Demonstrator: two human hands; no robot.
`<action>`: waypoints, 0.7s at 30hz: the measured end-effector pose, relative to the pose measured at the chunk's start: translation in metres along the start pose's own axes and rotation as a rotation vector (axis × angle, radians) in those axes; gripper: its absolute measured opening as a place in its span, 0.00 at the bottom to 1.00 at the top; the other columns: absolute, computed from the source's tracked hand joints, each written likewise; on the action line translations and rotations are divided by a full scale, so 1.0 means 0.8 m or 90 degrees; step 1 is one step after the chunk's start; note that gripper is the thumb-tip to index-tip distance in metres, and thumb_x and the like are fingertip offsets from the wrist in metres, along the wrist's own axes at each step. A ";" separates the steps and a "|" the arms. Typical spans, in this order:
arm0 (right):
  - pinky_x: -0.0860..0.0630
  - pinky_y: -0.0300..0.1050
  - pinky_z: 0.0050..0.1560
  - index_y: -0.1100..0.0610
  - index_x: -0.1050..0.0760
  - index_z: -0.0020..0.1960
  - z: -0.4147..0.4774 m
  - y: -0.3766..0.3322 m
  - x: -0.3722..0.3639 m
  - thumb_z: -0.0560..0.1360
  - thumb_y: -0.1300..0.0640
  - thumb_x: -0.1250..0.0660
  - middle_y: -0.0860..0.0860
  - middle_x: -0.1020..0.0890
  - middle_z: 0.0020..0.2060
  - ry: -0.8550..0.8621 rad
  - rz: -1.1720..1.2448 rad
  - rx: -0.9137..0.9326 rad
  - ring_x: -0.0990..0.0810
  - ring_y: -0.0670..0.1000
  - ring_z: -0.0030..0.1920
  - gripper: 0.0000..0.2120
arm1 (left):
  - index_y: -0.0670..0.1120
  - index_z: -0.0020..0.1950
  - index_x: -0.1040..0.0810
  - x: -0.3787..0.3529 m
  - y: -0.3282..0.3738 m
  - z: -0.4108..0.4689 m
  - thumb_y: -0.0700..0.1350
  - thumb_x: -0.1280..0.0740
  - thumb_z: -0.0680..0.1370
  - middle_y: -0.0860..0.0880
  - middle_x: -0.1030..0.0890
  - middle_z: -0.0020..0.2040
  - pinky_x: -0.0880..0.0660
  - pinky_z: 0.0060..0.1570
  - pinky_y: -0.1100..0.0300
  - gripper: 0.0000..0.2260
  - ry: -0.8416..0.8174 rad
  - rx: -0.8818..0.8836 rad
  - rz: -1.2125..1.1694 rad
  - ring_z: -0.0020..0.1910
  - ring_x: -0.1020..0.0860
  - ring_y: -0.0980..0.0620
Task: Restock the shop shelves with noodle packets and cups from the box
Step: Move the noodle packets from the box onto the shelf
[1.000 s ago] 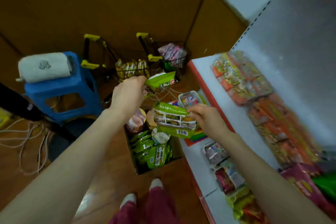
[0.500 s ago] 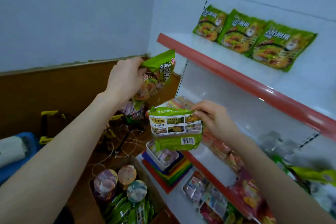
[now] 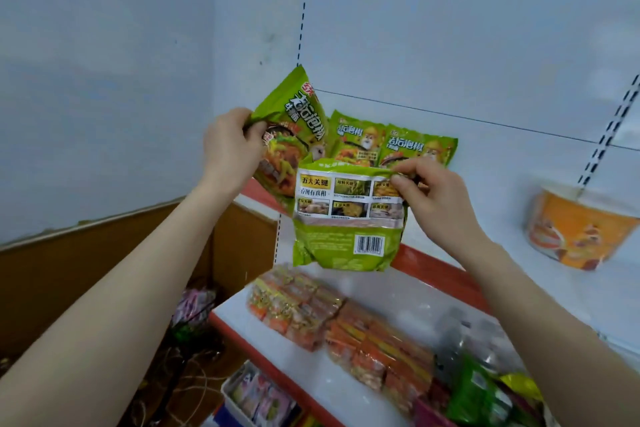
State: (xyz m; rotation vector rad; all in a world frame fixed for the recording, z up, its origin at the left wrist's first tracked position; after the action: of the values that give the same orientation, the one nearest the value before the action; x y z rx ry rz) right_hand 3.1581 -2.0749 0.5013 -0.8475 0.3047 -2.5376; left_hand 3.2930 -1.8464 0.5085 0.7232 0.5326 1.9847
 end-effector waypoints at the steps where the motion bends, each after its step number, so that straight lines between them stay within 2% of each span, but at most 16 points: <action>1: 0.34 0.27 0.41 0.62 0.21 0.48 0.010 0.009 0.011 0.72 0.62 0.36 0.44 0.25 0.37 0.017 -0.001 -0.003 0.30 0.39 0.37 0.07 | 0.41 0.39 0.28 -0.010 0.006 0.005 0.40 0.38 0.77 0.41 0.27 0.36 0.42 0.36 0.56 0.07 0.006 0.000 -0.005 0.38 0.30 0.46; 3: 0.34 0.25 0.40 0.62 0.21 0.48 0.030 0.028 0.031 0.73 0.63 0.35 0.40 0.26 0.36 0.049 -0.007 -0.009 0.27 0.35 0.37 0.06 | 0.40 0.38 0.29 -0.032 0.019 0.012 0.40 0.38 0.77 0.41 0.29 0.35 0.47 0.34 0.57 0.09 0.020 -0.008 -0.012 0.37 0.31 0.46; 6: 0.35 0.23 0.39 0.62 0.21 0.48 0.052 0.056 0.051 0.73 0.65 0.35 0.45 0.25 0.37 0.082 -0.032 -0.024 0.30 0.40 0.38 0.05 | 0.40 0.36 0.30 -0.061 0.029 0.016 0.39 0.38 0.77 0.43 0.30 0.33 0.47 0.34 0.57 0.10 0.032 -0.007 -0.016 0.36 0.33 0.46; 10: 0.37 0.33 0.38 0.63 0.22 0.48 0.066 0.098 0.061 0.74 0.65 0.36 0.49 0.24 0.39 0.109 -0.061 -0.067 0.28 0.47 0.42 0.06 | 0.37 0.37 0.28 -0.096 0.024 0.017 0.40 0.38 0.77 0.46 0.33 0.29 0.47 0.33 0.57 0.10 0.026 0.015 -0.020 0.35 0.33 0.45; 13: 0.40 0.33 0.41 0.64 0.22 0.49 0.065 0.127 0.060 0.75 0.65 0.37 0.51 0.24 0.41 0.122 -0.084 -0.095 0.29 0.49 0.43 0.06 | 0.37 0.37 0.29 -0.118 0.015 0.016 0.39 0.38 0.78 0.48 0.33 0.28 0.46 0.31 0.53 0.11 -0.002 0.025 -0.033 0.34 0.33 0.45; 18: 0.40 0.32 0.43 0.65 0.22 0.51 0.058 0.159 0.048 0.75 0.66 0.37 0.58 0.20 0.49 0.093 -0.114 -0.133 0.28 0.49 0.46 0.08 | 0.38 0.36 0.30 -0.137 0.002 0.026 0.40 0.39 0.79 0.50 0.33 0.28 0.41 0.28 0.60 0.11 -0.024 0.042 -0.051 0.29 0.35 0.52; 21: 0.41 0.33 0.42 0.64 0.23 0.51 0.053 0.167 0.045 0.75 0.66 0.37 0.59 0.20 0.48 0.087 -0.123 -0.146 0.29 0.50 0.45 0.07 | 0.37 0.38 0.28 -0.151 -0.009 0.033 0.40 0.39 0.79 0.46 0.29 0.30 0.36 0.31 0.57 0.11 -0.052 0.070 -0.092 0.31 0.32 0.49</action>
State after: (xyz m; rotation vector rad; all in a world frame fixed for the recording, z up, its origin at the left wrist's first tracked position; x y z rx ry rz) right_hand 3.2041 -2.2121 0.5079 -0.8224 0.5925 -2.7852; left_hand 3.3635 -1.9471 0.4903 0.8074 0.6306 1.7953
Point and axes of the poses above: each hand's wrist, its own z-axis towards the middle knuckle, its own x-axis out of the back of the hand, y = z × x, the point moved 7 cm from there along z, towards the middle knuckle
